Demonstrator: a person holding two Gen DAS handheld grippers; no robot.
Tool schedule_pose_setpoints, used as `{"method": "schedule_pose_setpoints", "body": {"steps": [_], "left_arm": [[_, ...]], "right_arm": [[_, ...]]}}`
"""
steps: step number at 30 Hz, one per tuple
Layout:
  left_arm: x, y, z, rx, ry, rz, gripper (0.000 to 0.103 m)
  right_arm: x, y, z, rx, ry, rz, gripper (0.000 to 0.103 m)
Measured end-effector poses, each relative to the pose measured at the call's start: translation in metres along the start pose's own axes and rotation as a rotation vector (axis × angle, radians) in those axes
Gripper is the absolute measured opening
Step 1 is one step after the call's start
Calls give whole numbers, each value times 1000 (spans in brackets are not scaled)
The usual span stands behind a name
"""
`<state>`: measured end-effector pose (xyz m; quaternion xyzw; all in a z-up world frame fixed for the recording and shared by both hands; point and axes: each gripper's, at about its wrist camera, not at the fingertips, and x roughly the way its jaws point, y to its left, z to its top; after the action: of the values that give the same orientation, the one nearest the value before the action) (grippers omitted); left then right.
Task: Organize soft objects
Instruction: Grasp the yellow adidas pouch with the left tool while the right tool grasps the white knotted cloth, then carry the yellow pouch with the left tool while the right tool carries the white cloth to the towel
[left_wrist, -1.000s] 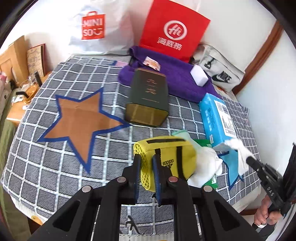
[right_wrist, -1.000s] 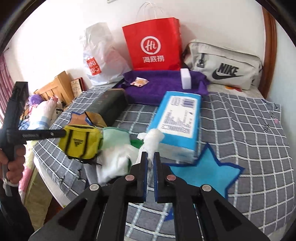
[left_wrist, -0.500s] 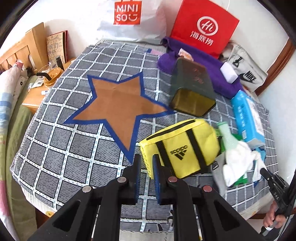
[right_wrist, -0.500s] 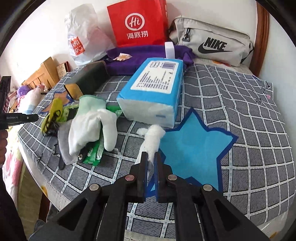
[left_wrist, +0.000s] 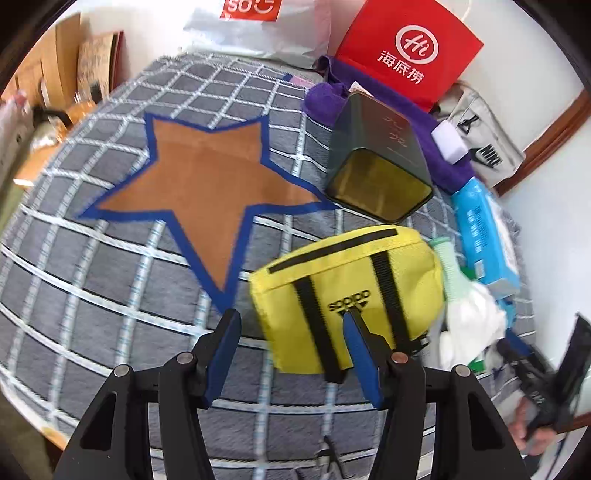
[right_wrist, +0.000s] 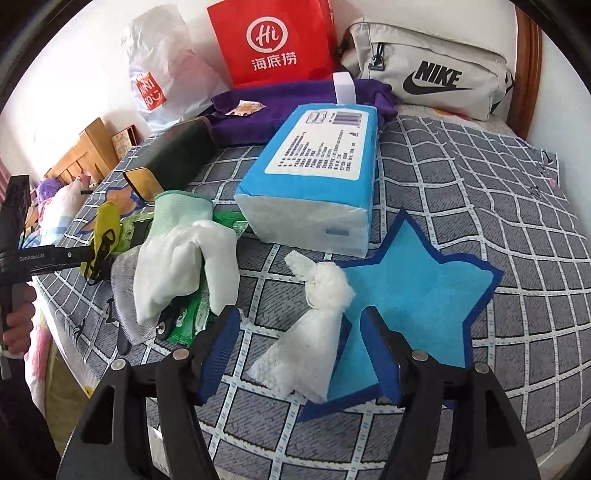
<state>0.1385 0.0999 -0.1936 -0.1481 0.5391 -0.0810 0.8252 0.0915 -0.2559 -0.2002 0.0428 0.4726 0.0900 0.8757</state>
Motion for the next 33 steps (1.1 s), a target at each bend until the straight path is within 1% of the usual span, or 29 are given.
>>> {"method": "schedule_pose_setpoints", "body": {"steps": [2, 3, 4, 6, 8, 10, 11, 12, 13, 15, 16, 20, 25, 33], "left_arm": [[1, -2, -1, 16, -15, 4, 54], [1, -5, -2, 30, -25, 11, 52], [2, -8, -2, 41, -28, 8, 44], [3, -11, -2, 53, -32, 10, 42], [2, -15, -1, 66, -48, 25, 31], [2, -16, 1, 63, -51, 15, 28], [1, -16, 1, 56, -52, 12, 26], [0, -15, 2, 50, -54, 8, 25], [-1, -14, 3, 43, -57, 1, 23], [-5, -12, 3, 35, -64, -8, 22], [-8, -11, 3, 31, -69, -13, 18], [-23, -7, 3, 19, -101, -66, 12], [-35, -9, 4, 20, -121, -69, 12], [-59, -16, 10, 27, -157, -68, 11]], "right_arm": [[7, -1, 1, 3, 11, -27, 67], [11, -1, 1, 5, 15, -45, 67], [14, -3, 1, 9, 18, -60, 67], [20, -5, 1, 16, 25, -77, 65], [21, -3, 1, 0, 14, -123, 57], [22, 0, 2, -19, 10, -153, 45], [22, 1, 3, -21, 6, -148, 39], [22, 2, 3, -19, 4, -140, 25], [22, 1, 4, -16, 5, -136, 21], [21, 1, 4, -12, 5, -133, 21], [20, 1, 4, -10, 6, -129, 21], [13, 1, 1, -4, 7, -95, 21], [2, 4, 2, -11, -8, -87, 21], [-24, 12, 13, -35, -59, -66, 21]]}}
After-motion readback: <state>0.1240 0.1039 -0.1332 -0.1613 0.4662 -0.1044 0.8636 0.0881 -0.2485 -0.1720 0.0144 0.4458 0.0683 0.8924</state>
